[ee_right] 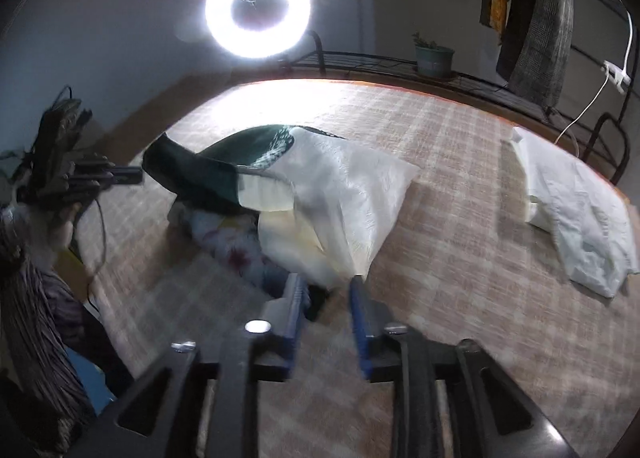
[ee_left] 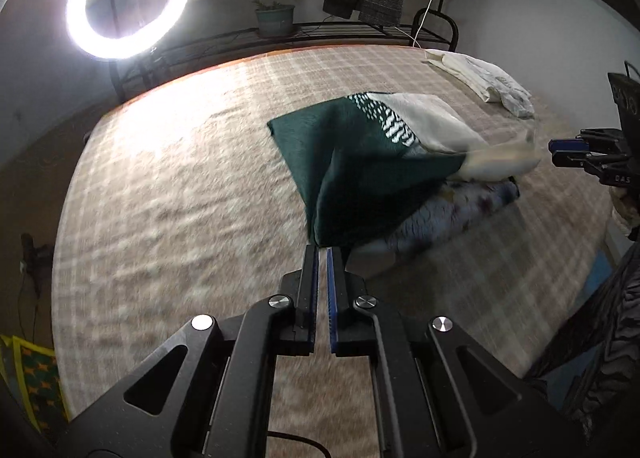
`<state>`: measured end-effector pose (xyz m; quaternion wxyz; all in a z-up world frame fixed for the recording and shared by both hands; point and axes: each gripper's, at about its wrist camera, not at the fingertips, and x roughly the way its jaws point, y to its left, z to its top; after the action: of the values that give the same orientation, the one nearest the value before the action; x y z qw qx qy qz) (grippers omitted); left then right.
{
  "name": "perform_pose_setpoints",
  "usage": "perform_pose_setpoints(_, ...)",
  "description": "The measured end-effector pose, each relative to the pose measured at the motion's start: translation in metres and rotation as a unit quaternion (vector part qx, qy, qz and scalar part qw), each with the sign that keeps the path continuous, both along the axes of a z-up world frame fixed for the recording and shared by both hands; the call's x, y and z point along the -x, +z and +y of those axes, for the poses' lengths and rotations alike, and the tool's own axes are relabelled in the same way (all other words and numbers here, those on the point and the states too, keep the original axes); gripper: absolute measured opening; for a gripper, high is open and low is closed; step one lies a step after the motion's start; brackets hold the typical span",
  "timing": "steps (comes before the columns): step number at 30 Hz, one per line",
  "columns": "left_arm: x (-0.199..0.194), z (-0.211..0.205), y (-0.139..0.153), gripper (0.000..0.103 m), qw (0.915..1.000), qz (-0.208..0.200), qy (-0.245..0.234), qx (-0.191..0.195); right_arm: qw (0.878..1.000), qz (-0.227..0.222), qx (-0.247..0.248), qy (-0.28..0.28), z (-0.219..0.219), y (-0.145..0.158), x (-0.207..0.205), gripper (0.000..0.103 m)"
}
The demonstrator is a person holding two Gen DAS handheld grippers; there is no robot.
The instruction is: Fold small clothes
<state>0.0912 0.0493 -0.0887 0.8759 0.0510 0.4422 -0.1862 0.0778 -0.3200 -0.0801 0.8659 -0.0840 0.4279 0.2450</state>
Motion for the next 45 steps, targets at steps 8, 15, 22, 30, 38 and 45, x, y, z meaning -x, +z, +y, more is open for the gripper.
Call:
perform_pose_setpoints(8, -0.011, 0.019, -0.003, 0.034, 0.9954, 0.049, 0.046, 0.068, 0.988, 0.075, -0.098, -0.089, -0.033, -0.018, -0.015, 0.038)
perform_pose_setpoints(15, -0.034, 0.016, -0.044, 0.042, 0.9748, 0.140, 0.085, 0.151, 0.958, 0.187, -0.173, -0.128, -0.035, -0.065, -0.037, 0.046)
perform_pose_setpoints(22, -0.028, -0.006, -0.043, 0.003, 0.9850, 0.124, 0.068, 0.100, 0.945, 0.192, -0.245, -0.103, -0.024, -0.064, -0.033, 0.003)
perform_pose_setpoints(30, -0.017, -0.011, -0.029, 0.009, 0.9935, 0.091, 0.062, 0.030, 0.981, 0.142, -0.096, -0.092, -0.009, -0.043, -0.022, 0.029)
perform_pose_setpoints(38, -0.053, -0.038, 0.006, 0.010, 0.9951, 0.025, 0.061, 0.074, 0.991, 0.047, -0.116, -0.045, 0.022, 0.005, -0.051, 0.024)
perform_pose_setpoints(45, -0.106, -0.096, -0.020, 0.010, 0.9965, 0.043, 0.034, 0.064, 0.985, 0.073, -0.155, -0.028, 0.072, -0.019, -0.105, 0.021)
